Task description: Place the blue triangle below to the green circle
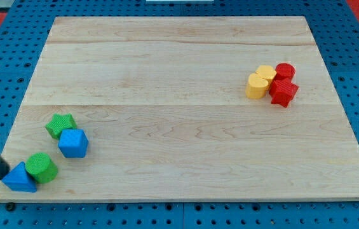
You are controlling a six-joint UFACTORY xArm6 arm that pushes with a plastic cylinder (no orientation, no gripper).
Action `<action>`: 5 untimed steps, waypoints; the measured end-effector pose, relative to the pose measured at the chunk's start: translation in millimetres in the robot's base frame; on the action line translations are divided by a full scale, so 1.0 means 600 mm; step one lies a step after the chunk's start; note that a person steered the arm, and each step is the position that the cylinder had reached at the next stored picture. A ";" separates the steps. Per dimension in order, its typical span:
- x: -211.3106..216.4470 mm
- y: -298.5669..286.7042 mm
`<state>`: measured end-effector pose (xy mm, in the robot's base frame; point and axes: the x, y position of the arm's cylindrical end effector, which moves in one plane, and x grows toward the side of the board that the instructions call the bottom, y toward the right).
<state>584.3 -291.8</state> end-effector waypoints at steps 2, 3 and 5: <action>0.025 0.004; 0.057 0.070; 0.026 0.225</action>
